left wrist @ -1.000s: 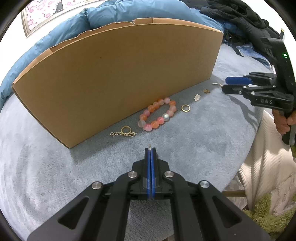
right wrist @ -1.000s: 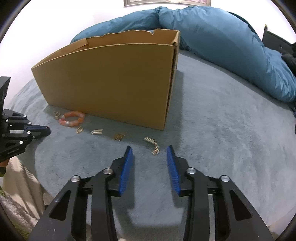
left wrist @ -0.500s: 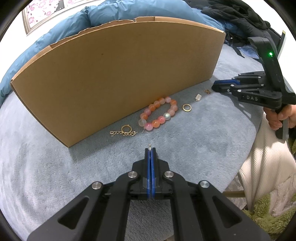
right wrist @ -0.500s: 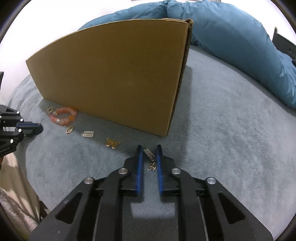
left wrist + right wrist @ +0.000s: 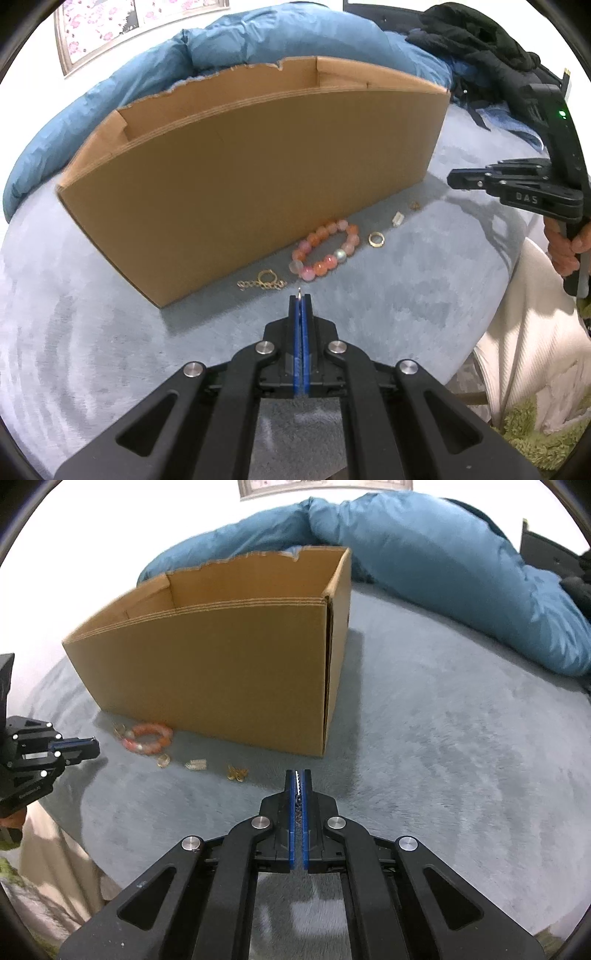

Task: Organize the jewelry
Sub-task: 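Close the left tool on a small gold charm while the right tool grasps the gold chain charm, then carry both charms into the box and open both tools to release them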

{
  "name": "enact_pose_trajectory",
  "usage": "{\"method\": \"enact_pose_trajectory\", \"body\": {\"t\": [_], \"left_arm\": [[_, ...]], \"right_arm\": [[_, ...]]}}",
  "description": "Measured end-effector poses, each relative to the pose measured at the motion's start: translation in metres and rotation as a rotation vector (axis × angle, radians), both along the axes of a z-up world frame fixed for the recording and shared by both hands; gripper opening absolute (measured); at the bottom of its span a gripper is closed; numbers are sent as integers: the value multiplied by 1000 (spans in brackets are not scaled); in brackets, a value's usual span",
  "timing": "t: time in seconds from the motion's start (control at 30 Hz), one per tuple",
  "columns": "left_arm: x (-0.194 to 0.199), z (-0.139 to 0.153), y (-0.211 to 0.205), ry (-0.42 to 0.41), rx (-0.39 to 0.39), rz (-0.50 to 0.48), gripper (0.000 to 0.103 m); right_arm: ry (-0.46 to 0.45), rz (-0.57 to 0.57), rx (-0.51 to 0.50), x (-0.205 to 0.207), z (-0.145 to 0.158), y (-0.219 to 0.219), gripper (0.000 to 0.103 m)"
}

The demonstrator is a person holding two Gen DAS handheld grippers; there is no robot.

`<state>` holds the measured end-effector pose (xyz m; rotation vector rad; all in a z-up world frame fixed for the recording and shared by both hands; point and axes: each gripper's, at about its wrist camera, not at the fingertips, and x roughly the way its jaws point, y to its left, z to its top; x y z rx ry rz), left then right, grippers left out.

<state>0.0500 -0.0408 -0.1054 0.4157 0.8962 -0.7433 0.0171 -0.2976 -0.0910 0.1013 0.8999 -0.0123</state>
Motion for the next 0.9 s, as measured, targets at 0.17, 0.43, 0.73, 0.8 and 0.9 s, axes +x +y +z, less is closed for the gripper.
{"method": "enact_pose_trajectory", "body": {"t": [0.17,0.43,0.73,0.8,0.9], "left_arm": [[-6,20,5,-37,-28,13,0],[-19,66,15,-118,-98,24,0],[-10,127,10,-241,-184,13,0],[-2,137,4,-260,-194,8,0],[17,143,-12,-279,-177,5,1]], "right_arm": [[-56,-16,14,-12,23,-3,1],[-164,-4,36,-23,70,-3,1],[-306,42,32,-9,122,14,1],[-331,51,25,2,129,18,1],[-358,58,20,17,137,23,1]]}}
